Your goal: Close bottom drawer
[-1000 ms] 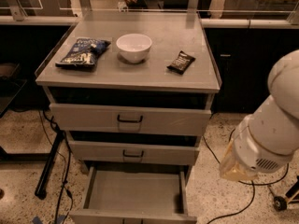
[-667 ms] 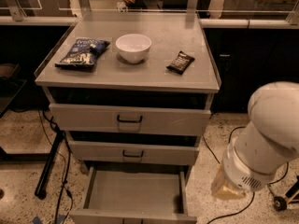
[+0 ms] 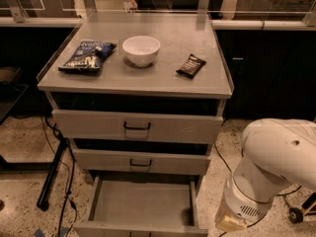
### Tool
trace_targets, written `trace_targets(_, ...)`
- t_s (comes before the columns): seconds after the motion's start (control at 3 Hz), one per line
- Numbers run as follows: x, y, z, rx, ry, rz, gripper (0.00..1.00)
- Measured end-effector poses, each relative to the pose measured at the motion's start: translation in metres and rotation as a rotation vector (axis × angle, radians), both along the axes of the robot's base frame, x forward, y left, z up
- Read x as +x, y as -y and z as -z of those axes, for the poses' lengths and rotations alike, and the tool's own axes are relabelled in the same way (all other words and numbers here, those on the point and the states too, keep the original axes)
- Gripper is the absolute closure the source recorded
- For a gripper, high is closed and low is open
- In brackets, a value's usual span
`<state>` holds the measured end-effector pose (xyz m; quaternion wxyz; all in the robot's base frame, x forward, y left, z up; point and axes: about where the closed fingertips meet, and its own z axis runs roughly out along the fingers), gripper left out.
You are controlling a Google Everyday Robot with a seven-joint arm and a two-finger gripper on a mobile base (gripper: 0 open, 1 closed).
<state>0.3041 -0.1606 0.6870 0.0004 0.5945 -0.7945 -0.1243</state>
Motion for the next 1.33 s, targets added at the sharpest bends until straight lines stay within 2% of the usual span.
trace_targets(0.33,-0.004,-0.001,0.013,0.004,-0.025,0.003,1.0)
trace_targets(1.0,-0.037,-0.007,0.133,0.043,-0.285,0.078,1.0)
trace_targets(1.33,-0.043,-0.009,0.144,0.055,-0.319,0.079,1.0)
